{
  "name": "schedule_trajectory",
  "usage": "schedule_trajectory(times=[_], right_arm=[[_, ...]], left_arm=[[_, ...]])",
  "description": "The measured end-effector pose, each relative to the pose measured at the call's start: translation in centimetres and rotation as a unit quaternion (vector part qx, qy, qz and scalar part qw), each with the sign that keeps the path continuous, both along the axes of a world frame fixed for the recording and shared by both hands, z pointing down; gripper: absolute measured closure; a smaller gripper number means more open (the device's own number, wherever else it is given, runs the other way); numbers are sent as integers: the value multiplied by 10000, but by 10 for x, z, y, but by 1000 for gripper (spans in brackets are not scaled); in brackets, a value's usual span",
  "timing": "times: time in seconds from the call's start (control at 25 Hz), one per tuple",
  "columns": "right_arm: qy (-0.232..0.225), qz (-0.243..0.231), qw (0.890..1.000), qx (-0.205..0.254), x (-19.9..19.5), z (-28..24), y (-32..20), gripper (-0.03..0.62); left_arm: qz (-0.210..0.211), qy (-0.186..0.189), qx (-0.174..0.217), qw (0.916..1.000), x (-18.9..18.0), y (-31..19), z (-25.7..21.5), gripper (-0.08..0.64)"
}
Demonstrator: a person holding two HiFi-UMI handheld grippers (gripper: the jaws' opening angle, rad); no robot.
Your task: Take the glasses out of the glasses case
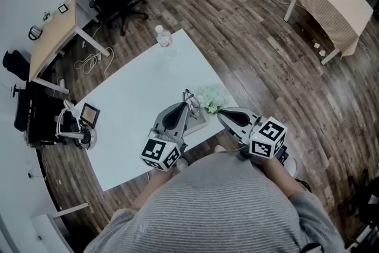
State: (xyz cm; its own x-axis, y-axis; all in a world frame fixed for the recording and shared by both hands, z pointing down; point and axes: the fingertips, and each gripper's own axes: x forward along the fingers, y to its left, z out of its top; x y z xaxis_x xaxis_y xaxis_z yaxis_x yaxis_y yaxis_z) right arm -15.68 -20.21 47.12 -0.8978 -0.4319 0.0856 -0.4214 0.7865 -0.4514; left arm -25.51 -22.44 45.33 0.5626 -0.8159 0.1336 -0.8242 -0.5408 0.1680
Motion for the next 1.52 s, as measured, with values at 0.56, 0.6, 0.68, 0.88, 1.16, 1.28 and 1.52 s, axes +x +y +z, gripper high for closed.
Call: schedule_trajectory(times=[0.56,0.6,0.68,0.88,1.16,1.28,1.52], right_arm=[[35,-82,10000,35,-9,-2,-10,575],[26,-81,10000,34,-10,-1,-10,575],[23,-82,10000,31,-11,0,-10,575],[79,-121,9999,79,-11,-1,-5,575],[318,-100,9991,255,-8,-2,0,577],[420,-74,9987,285,-8,-1,0,577],[383,-96,9989,265,-6,-1,2,578]], left_arm=[[-20,336,201,9992,0,1,-31,535],[-21,342,208,9992,0,1,-31,535],[-22,356,215,9991,-2,1,-32,535],[-12,337,218,9992,0,5,-31,535],[-7,325,244,9992,2,12,-31,535],[-27,334,230,9992,2,13,-33,535],[-50,357,209,9991,3,14,-34,535]])
